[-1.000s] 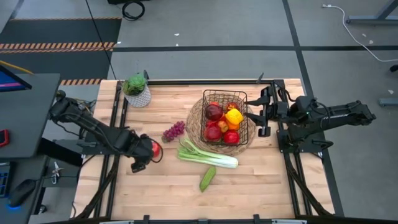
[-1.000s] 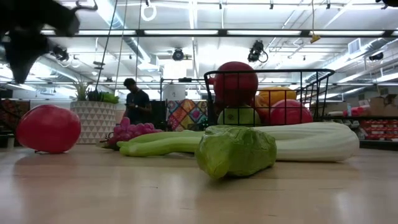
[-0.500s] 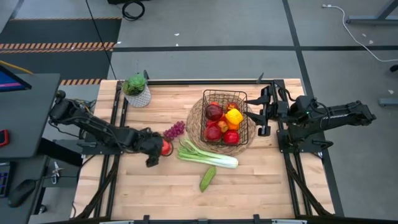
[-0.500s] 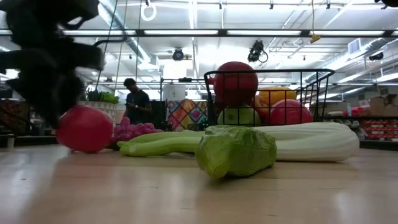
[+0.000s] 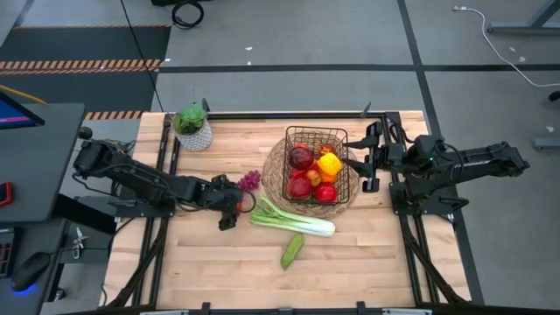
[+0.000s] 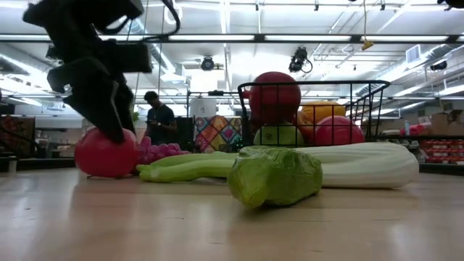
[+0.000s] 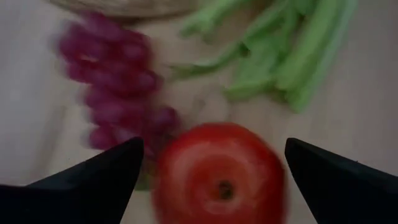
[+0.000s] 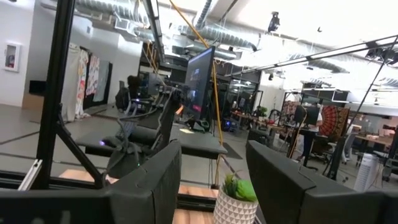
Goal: Build produce basket
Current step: Put the apple into the wire basket
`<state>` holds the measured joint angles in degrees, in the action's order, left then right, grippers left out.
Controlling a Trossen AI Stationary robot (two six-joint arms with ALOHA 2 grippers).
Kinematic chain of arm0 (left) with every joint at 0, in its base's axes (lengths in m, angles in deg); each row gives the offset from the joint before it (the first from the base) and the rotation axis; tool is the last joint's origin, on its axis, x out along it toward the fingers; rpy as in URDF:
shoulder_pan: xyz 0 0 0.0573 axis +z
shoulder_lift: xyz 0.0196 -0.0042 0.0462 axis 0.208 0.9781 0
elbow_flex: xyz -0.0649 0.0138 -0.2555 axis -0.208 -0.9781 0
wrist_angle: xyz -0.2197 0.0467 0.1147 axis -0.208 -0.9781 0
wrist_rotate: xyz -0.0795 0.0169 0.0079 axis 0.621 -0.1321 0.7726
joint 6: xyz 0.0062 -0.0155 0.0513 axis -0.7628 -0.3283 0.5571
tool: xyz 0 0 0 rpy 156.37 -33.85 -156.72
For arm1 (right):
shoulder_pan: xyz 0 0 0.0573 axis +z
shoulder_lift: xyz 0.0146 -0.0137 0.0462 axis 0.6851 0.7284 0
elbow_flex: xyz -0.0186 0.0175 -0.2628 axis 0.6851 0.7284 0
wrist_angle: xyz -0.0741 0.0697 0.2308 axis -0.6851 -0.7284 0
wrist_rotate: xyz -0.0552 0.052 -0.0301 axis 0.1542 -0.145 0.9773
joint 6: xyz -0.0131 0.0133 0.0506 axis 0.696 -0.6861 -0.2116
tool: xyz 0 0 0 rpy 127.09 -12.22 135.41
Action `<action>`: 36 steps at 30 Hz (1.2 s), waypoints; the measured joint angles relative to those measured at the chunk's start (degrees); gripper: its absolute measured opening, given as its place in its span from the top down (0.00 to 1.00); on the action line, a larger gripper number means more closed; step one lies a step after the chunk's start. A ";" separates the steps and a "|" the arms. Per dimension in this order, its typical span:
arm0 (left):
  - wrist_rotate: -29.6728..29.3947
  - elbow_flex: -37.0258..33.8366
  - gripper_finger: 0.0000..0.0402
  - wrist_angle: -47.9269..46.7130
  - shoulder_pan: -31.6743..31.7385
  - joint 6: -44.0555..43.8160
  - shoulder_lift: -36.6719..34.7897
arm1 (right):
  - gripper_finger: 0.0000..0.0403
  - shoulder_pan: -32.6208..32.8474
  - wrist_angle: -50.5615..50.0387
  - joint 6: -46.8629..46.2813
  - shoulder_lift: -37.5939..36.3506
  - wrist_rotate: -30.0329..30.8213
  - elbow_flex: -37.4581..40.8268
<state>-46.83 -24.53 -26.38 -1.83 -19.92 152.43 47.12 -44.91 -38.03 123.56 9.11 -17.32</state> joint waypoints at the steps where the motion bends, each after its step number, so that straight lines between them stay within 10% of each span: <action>1: 2.95 0.00 0.00 0.40 0.51 -0.55 0.64 | 0.53 0.00 -0.18 -0.01 0.00 0.00 0.00; 5: 10.53 0.08 0.00 0.09 1.48 -2.36 3.90 | 0.53 0.07 -0.51 -0.49 0.00 0.02 0.00; 36: 11.17 0.02 0.00 -0.51 0.43 -6.87 5.09 | 0.53 0.07 -0.77 -0.65 0.00 0.00 0.00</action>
<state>-35.66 -24.51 -26.89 -1.41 -26.79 157.52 47.19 -45.67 -38.68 123.56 9.11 -17.32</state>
